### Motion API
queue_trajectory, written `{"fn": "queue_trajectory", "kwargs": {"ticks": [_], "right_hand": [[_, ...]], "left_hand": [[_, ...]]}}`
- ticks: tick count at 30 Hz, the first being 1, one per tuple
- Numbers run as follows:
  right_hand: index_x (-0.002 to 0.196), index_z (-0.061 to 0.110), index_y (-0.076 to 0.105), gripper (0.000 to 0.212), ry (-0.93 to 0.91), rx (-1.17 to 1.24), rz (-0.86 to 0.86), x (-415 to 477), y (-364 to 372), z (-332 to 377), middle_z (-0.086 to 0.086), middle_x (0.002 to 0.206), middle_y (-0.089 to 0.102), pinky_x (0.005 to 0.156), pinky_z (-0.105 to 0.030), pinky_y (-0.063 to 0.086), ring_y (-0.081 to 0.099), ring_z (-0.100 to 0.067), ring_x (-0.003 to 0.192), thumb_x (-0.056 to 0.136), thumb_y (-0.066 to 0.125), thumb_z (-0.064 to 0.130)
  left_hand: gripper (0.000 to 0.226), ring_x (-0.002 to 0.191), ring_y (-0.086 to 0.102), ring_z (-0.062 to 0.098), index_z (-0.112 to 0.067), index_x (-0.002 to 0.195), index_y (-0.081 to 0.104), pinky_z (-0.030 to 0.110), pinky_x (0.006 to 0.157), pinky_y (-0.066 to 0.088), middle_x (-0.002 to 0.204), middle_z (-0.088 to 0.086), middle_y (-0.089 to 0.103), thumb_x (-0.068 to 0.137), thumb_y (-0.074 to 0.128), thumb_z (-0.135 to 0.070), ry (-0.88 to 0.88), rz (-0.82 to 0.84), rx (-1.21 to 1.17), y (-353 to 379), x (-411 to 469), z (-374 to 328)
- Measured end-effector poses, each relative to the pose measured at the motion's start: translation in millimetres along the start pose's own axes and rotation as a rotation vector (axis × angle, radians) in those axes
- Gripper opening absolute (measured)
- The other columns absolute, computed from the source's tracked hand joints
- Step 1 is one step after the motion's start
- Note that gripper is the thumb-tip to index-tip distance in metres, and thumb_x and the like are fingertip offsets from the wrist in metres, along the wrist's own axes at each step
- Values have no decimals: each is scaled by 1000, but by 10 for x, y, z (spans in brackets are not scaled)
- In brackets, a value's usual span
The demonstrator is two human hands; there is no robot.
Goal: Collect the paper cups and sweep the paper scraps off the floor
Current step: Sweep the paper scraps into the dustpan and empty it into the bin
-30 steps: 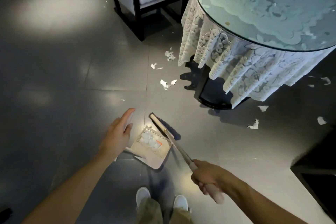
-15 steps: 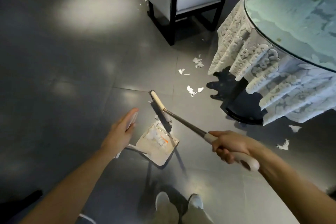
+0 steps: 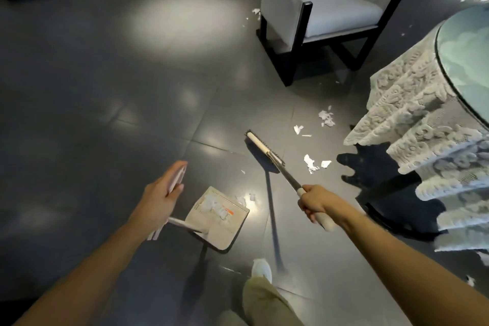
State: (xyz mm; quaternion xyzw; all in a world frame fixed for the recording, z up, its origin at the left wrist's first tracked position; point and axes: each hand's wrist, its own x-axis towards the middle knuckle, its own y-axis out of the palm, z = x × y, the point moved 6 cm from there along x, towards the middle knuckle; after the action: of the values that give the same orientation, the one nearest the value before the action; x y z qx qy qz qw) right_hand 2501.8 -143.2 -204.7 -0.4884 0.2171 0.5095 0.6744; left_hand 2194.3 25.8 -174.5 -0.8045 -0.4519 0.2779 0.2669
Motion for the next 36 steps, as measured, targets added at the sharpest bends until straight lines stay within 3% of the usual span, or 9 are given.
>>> {"fn": "queue_trajectory", "kwargs": {"ticks": [5, 11, 16, 19, 22, 25, 29, 31, 36], "right_hand": [[113, 4, 58, 27, 25, -66, 29, 299, 156, 252, -13, 80, 61, 65, -30, 56, 56, -17, 60, 87, 52, 5], [122, 9, 53, 33, 79, -287, 118, -16, 707, 313, -12, 98, 62, 80, -31, 55, 59, -20, 80, 89, 52, 11], [114, 10, 57, 29, 89, -351, 274, -724, 1462, 266, -5, 92, 61, 73, -27, 49, 57, -15, 75, 85, 55, 11], [93, 8, 58, 15, 164, -253, 372, -1027, 1825, 245, -6, 70, 57, 63, -27, 47, 53, -16, 58, 80, 52, 4], [96, 1, 61, 19, 256, -63, 395, -1157, 1788, 247, -8, 64, 53, 62, -28, 44, 50, -18, 58, 81, 52, 0], [78, 2, 56, 12, 366, 262, 421, -1299, 1473, 228, -4, 45, 48, 37, -17, 37, 42, -10, 33, 88, 49, 1], [87, 9, 57, 12, 333, 395, 360, -1346, 1077, 146, -2, 43, 45, 34, -13, 34, 38, -8, 30, 91, 48, 3], [101, 10, 57, 19, 245, 413, 262, -1246, 900, 120, -4, 46, 44, 36, -15, 35, 38, -8, 34, 89, 47, -1], [96, 22, 58, 20, 125, 345, -20, -857, 391, -17, -1, 43, 53, 38, -17, 42, 45, -8, 34, 89, 50, 5]], "left_hand": [[49, 103, 52, 12, -63, 118, 36, 28, 81, 40, 123, 2, 56, 97, 50, -21, 5, 92, 50, -193, 152, 131], [46, 99, 56, 16, -53, 127, 39, 27, 76, 41, 127, 5, 55, 97, 49, -19, 1, 109, 51, -356, 102, 385], [48, 119, 53, 27, -37, 137, 40, 30, 88, 41, 134, 6, 53, 96, 50, -14, 99, 93, 78, -399, 82, 447], [47, 118, 53, 30, -41, 134, 39, 38, 90, 45, 133, 9, 54, 97, 49, -15, 121, 94, 64, -404, 109, 425], [46, 108, 57, 32, -42, 133, 41, 34, 78, 44, 123, 13, 56, 96, 50, -14, 141, 93, 48, -426, 124, 427], [47, 107, 57, 33, -40, 132, 43, 34, 78, 43, 122, 14, 57, 95, 51, -12, 160, 98, 20, -427, 123, 387], [46, 97, 58, 41, -36, 132, 46, 31, 70, 42, 100, 17, 60, 94, 52, -10, 185, 129, 5, -312, 223, 193], [45, 93, 58, 43, -36, 131, 47, 30, 67, 40, 93, 8, 54, 94, 52, -9, 208, 143, -2, -224, 295, 49], [44, 107, 54, 29, -36, 133, 45, 33, 86, 42, 117, 7, 54, 96, 50, -13, 228, 183, -41, 56, 626, -327]]}}
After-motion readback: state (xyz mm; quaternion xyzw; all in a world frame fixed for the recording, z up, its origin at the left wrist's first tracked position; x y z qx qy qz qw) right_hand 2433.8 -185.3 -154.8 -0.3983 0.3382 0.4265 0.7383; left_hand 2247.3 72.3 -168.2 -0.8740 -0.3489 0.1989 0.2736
